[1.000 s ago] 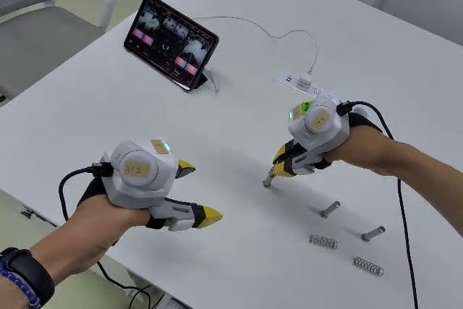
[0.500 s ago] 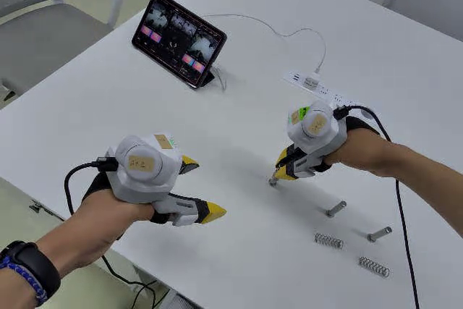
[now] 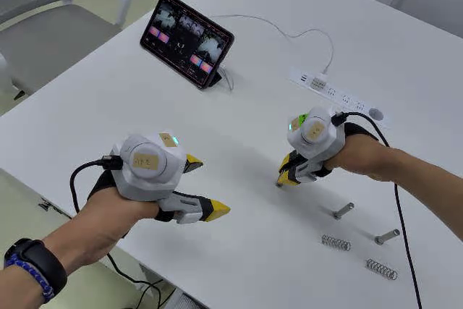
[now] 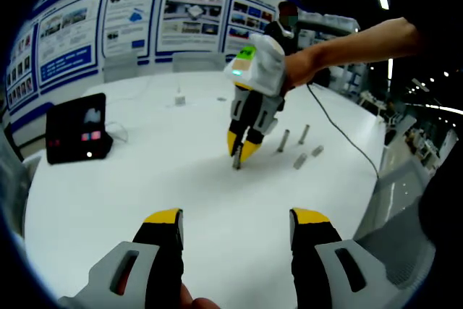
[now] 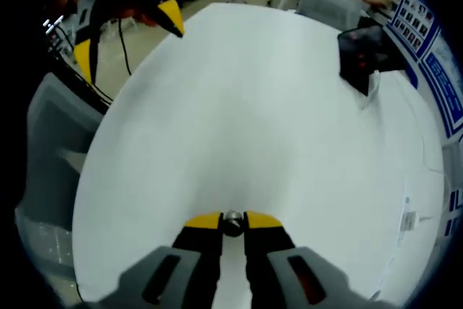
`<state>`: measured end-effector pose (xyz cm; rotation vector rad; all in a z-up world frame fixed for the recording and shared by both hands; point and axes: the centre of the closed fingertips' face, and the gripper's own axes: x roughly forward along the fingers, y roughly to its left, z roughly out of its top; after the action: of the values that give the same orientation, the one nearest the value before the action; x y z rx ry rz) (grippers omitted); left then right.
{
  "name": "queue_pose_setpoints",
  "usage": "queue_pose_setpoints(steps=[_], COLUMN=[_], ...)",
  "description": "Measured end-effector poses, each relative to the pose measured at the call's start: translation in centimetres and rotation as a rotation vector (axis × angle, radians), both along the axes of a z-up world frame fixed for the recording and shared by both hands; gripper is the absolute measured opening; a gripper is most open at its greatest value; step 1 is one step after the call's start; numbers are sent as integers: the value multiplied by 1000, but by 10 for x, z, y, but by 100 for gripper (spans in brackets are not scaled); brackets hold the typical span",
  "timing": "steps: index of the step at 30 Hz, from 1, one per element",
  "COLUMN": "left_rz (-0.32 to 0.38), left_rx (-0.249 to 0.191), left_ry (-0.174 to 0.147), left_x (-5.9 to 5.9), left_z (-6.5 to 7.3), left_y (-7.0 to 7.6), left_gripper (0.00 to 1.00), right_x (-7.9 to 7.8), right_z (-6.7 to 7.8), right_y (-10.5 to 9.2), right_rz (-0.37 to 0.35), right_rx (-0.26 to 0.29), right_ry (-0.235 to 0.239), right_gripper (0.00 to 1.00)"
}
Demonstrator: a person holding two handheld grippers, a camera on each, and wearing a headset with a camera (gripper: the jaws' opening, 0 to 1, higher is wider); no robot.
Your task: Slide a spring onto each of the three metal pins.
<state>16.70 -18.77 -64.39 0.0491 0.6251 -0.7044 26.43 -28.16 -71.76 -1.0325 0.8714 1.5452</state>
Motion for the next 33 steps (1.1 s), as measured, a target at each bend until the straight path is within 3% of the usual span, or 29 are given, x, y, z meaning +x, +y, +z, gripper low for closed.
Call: queue_pose_setpoints(steps=[4, 8, 15, 22, 33], left_rz=[1, 1, -12, -27, -55], left_rx=[-2, -3, 0, -6, -14], left_ry=[-3, -7, -7, -13, -19], left_x=[0, 1, 0, -1, -1], left_z=[2, 3, 3, 7, 12], left_y=[0, 0, -3, -12, -24], left_gripper=[61, 61, 61, 61, 61], right_x=[-1, -2, -1, 3, 8], right_z=[0, 2, 16, 33, 55], right_y=[1, 1, -2, -3, -17], right_rz=[-1, -15, -65, -165, -328], right_rx=[-3, 1, 33, 103, 213], right_ry=[1, 6, 12, 29, 18], right_gripper=[13, 21, 30, 41, 45])
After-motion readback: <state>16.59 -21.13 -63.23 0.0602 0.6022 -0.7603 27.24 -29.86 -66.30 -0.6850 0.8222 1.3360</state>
